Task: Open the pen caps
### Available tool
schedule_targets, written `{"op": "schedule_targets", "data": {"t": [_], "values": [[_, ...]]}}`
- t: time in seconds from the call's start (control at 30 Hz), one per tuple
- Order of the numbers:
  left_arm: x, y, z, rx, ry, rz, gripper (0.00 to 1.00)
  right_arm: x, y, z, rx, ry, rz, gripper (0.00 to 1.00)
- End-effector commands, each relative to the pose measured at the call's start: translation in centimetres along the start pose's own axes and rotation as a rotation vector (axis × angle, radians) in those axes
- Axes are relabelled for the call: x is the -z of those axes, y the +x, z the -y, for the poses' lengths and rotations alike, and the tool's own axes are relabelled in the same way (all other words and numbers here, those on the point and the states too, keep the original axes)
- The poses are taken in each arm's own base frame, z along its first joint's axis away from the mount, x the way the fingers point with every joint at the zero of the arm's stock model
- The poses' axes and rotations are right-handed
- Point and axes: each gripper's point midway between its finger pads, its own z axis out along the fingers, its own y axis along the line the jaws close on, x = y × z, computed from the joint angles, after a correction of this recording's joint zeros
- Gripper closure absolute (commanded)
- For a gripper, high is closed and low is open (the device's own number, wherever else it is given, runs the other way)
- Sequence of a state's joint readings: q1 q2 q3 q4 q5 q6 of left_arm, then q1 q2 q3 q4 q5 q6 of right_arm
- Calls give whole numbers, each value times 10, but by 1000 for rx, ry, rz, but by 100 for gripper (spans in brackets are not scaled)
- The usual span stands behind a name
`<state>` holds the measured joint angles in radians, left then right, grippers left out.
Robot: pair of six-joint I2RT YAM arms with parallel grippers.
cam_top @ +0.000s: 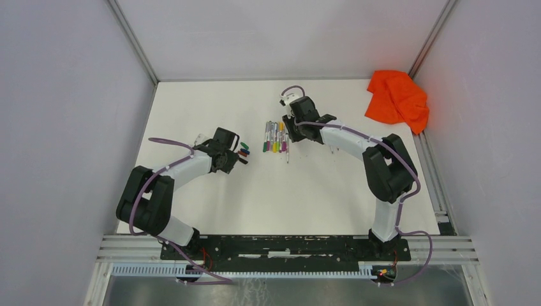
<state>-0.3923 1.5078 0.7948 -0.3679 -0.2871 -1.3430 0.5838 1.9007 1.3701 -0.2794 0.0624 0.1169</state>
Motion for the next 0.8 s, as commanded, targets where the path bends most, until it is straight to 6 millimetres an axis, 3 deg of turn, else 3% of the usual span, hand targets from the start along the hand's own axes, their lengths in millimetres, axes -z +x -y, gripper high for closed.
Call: {"op": "schedule_targets", "data": {"t": [0.0,0.5,0.77], "values": [[7,-6,4,-21,33,17,60,-5,5,-3,-3,35,-12,67],[11,-5,7,-27,57,10,60,-31,38,-9,-19,52,-97,65],[11,-4,7,-28,63,8,60,-40,44,-11,-35,45,-111,65]]}}
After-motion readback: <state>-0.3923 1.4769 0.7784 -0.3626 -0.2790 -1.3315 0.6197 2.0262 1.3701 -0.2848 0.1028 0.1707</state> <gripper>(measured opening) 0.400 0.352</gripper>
